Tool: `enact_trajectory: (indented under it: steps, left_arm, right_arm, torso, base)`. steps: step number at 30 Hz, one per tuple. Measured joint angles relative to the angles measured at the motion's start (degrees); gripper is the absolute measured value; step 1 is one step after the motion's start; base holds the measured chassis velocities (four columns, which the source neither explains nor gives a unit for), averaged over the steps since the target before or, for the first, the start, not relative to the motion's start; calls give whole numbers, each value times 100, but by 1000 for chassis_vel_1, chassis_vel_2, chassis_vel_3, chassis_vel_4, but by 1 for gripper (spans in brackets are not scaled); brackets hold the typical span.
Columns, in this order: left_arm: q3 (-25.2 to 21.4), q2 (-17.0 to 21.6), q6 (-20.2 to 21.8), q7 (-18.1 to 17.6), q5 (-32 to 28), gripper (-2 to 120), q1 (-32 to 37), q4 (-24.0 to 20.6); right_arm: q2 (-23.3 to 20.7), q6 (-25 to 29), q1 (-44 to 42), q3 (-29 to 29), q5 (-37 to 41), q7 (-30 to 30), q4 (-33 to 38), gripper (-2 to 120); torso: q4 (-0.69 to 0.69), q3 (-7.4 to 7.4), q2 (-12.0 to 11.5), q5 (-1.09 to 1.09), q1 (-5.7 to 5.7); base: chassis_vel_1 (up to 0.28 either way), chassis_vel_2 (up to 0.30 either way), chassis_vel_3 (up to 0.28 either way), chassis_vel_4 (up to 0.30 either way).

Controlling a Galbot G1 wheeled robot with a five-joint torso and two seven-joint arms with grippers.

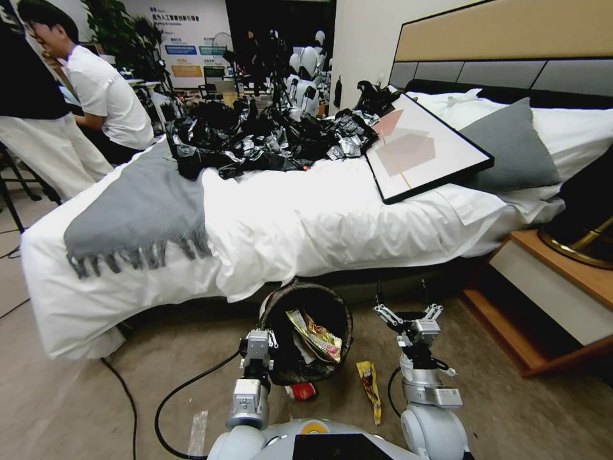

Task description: Pick up the trash bin, then pick up the garbage from the floor and place it into the trash bin.

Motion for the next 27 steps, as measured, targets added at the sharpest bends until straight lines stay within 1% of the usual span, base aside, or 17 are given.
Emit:
enact_trajectory:
  steps: [17, 24, 27]
  left_arm:
    - [14, 28, -10, -1, 10, 1, 25, -52]
    - [-4, 23, -13, -2, 5, 1, 23, -80]
    - [-30, 18, -13, -2, -10, 1, 22, -103]
  right_arm:
    - [-48, -39, 8, -4, -31, -35, 74, 100]
    - [-101, -82, 132, -21, -222, 44, 44, 100]
    - [-199, -422, 160, -32, -272, 119, -20, 100]
  torso:
    - [0, 1, 0, 0, 1]
    - [1, 1, 0, 0, 1]
    - [0, 0, 0, 0, 1]
  base:
    - [-13, 9, 12, -8]
    - [0, 0, 0, 0]
    - [0, 0, 0, 0]
